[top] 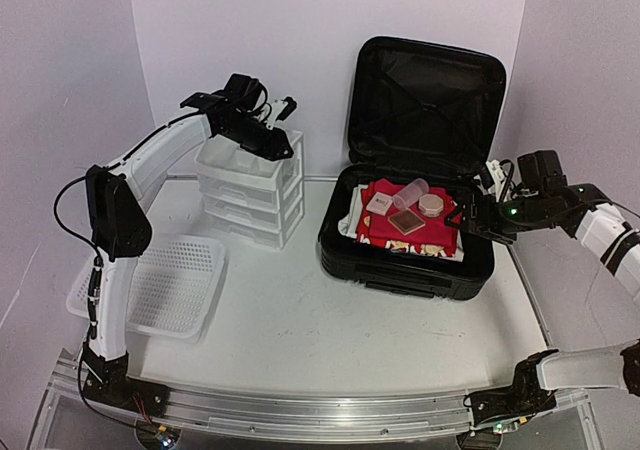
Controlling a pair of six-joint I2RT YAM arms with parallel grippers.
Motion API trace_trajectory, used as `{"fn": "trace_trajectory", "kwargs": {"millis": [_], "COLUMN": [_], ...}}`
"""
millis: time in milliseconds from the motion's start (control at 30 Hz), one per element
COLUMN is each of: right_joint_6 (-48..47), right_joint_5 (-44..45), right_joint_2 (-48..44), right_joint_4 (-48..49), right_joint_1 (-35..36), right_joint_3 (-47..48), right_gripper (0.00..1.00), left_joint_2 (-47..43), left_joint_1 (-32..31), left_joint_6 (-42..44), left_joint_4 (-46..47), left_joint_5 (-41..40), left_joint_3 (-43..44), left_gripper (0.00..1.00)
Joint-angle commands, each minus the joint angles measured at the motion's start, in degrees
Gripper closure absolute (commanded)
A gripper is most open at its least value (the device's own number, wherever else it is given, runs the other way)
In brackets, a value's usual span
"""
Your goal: Open, take out, and arrange the luggage
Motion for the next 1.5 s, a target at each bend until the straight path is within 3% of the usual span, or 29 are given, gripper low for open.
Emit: {"fn": "trace_trajectory", "kwargs": {"millis": [0,400,533,700,767,900,1067,1167,1300,1467], "right_joint_6": [-0.36,0.37,0.74,1.34,1.55,1.66,2.00,2.40,2.80,3.10], "right_joint_5": [0.30,-0.49,-0.71,-1.10,-1.18,-1.28,-1.58,-1.76,-2.05,-1.94], "right_joint_2": [-1.80,-0.22,1.39,3.43,4.08,4.93,5.18,5.18,5.65,5.32], "right_joint_4": [2.03,3.18,4.39,6.16,6.68,7.67,9.08,10.07,10.88,10.99], "right_joint_1": [0.06,0.03,0.14,0.78,1.18,2.02,2.57,2.80,3.28,3.77], "right_joint_3": [-0.29,-0.11,0.26,1.55,2.09,1.82,-0.01,-1.10,-1.52,-1.58], "right_gripper": [0.02,0.02,0.02,0.02,0.02,0.02,0.02,0.02,0.02,0.02], "left_joint_2": [-5.35,-9.51,-11.73,-16.06,-18.93,-27.67,-45.96,-52.75,-53.04,-48.41], "left_joint_1": [-0.28,-0.28,-0.28,-0.28,-0.21,2.38,11.95,14.79,16.10,16.16], "left_joint_6": [4.78,11.14,8.46,1.88,-0.94,-11.00,-31.25,-39.67,-48.32,-54.80], "left_joint_4": [0.88,0.77,0.72,0.71,0.81,5.69,27.47,37.22,42.12,45.23], "left_joint_5": [6.16,11.65,12.63,9.74,8.13,7.43,14.38,15.31,17.62,17.79], "left_joint_3": [-3.56,-9.76,-9.47,-9.64,-11.84,-24.76,-54.48,-67.11,-73.39,-74.35], "left_gripper": [0.82,0.80,0.62,0.22,0.17,0.16,0.21,0.22,0.31,0.46]}}
